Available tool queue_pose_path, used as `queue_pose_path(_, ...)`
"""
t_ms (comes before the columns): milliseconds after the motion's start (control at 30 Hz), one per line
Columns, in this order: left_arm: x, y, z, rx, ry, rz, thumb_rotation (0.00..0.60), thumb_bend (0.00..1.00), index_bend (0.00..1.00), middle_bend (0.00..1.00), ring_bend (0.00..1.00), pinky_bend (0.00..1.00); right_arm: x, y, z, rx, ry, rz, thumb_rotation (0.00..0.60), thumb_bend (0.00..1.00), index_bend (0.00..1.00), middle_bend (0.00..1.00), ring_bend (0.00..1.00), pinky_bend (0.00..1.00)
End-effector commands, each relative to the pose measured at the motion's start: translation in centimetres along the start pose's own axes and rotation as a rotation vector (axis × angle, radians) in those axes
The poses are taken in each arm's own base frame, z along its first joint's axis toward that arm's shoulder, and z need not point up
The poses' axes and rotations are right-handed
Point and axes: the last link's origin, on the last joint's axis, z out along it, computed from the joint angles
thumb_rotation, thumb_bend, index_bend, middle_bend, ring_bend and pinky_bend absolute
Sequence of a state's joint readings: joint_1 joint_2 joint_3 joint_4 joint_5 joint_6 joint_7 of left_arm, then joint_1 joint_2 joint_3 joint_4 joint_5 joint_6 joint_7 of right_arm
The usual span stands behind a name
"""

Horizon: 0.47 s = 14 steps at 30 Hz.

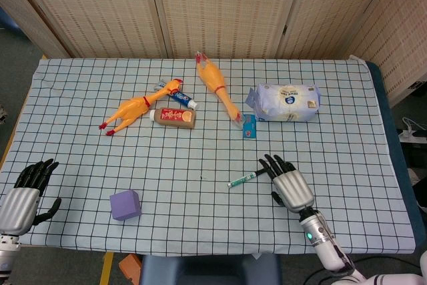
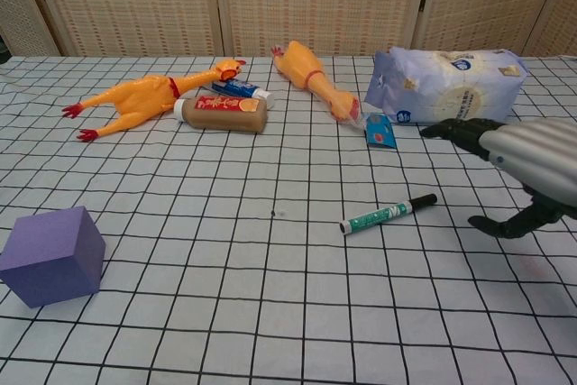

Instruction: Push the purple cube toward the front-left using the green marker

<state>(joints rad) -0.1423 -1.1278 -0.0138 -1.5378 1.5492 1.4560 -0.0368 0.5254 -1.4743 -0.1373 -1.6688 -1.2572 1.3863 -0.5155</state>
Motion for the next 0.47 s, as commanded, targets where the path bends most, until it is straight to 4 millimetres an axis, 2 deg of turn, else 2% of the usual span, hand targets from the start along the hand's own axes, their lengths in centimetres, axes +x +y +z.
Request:
queue_pose_path(33, 0.0, 0.2, -0.2, -0.009, 0.008, 0.007, 0.600, 0.39, 0.00, 0.00, 0.00, 0.07, 2.2, 4.2, -4.9, -0.106, 0.144, 0.046, 0.600, 0.21, 0.00, 0.00, 0.00, 0.14)
queue_pose_path(200, -0.3, 0.7, -0.4, -0.029, 0.008, 0.040, 0.600, 0.39, 0.00, 0.00, 0.00, 0.07, 1.4, 7.6, -9.3, -0.178, 0.190, 0.068, 0.600, 0.20, 0.00, 0.00, 0.00, 0.04)
queue_pose_path(300, -0.5, 0.9, -0.5, -0.024, 0.014, 0.055, 0.600, 0.39, 0.00, 0.00, 0.00, 0.07, 1.4, 8.6, -10.2, -0.188, 0.194, 0.054, 0.600, 0.19, 0.00, 0.00, 0.00, 0.02)
queue_pose_path(467, -0.8, 1.3, -0.7, -0.020, 0.021, 0.084, 0.600, 0.39, 0.00, 0.00, 0.00, 0.07, 2.7, 9.3, -10.7, -0.189, 0.235, 0.077, 0.600, 0.19, 0.00, 0.00, 0.00, 0.00)
